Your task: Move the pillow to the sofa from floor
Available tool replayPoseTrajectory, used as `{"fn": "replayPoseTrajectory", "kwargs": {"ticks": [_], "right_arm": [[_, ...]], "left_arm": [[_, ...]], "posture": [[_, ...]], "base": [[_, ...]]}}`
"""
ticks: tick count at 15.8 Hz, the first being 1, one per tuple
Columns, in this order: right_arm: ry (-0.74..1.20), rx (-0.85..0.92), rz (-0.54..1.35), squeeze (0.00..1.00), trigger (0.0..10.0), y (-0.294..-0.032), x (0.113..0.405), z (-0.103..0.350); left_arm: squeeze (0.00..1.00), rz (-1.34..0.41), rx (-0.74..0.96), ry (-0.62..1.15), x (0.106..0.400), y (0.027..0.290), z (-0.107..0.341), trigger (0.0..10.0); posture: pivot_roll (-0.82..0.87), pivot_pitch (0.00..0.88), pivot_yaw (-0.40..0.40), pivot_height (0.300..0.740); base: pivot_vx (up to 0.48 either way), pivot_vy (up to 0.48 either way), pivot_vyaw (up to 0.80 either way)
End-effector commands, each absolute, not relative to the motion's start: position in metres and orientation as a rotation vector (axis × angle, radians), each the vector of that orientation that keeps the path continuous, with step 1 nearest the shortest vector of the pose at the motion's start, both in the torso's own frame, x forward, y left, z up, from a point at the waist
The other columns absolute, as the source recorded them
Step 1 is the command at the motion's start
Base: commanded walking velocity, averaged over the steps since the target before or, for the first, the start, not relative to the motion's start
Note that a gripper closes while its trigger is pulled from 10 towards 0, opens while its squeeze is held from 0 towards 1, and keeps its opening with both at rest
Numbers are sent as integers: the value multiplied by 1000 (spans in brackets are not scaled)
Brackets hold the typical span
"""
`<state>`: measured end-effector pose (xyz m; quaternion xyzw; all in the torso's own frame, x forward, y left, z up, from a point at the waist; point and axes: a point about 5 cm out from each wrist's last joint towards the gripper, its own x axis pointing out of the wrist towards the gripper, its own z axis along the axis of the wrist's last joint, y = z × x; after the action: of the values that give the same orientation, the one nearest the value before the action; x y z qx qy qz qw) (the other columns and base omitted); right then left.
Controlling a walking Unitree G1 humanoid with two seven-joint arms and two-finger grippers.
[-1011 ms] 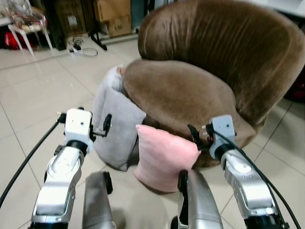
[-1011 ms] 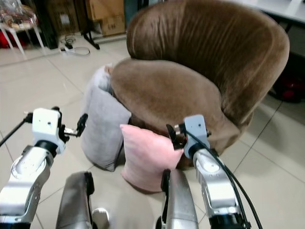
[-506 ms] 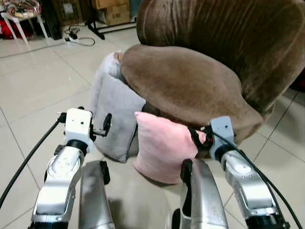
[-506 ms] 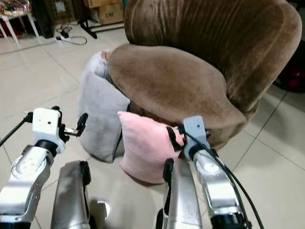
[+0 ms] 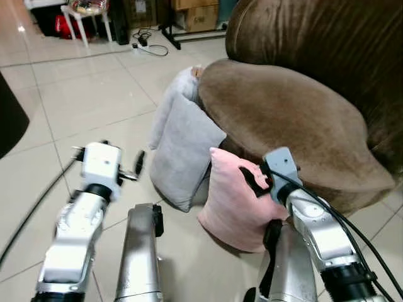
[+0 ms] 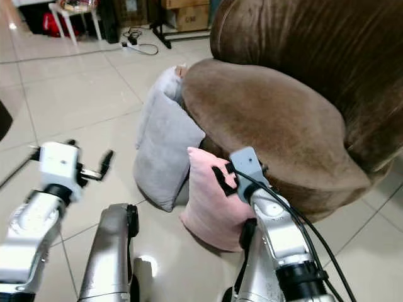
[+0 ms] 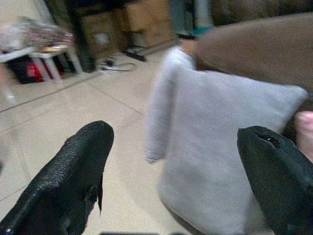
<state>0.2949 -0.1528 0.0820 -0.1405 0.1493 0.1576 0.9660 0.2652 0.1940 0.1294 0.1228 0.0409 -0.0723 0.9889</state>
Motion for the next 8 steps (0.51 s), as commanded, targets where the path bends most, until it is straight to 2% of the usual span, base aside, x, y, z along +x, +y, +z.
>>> {"fn": "replayPoseTrajectory", "kwargs": {"ticks": [1, 5, 7, 8], "right_arm": [[326, -313, 314, 1000, 10000, -160, 298, 79], [454, -474, 334, 1000, 10000, -167, 320, 69], [605, -626, 422, 1000, 10000, -175, 318, 56], [636, -627, 442, 965, 10000, -177, 316, 53]], "left_arm": [[0, -186, 269, 83, 268, 190, 132, 10000], [0, -446, 297, 151, 264, 181, 128, 10000], [0, -598, 298, 197, 255, 176, 124, 10000], [0, -625, 294, 208, 252, 176, 123, 10000]], "posture": [[-70, 0, -22, 405], [-71, 0, -19, 405], [-78, 0, -26, 405], [-79, 0, -27, 405]], "base": [[0, 0, 0], [0, 0, 0], [0, 0, 0], [0, 0, 0]]}}
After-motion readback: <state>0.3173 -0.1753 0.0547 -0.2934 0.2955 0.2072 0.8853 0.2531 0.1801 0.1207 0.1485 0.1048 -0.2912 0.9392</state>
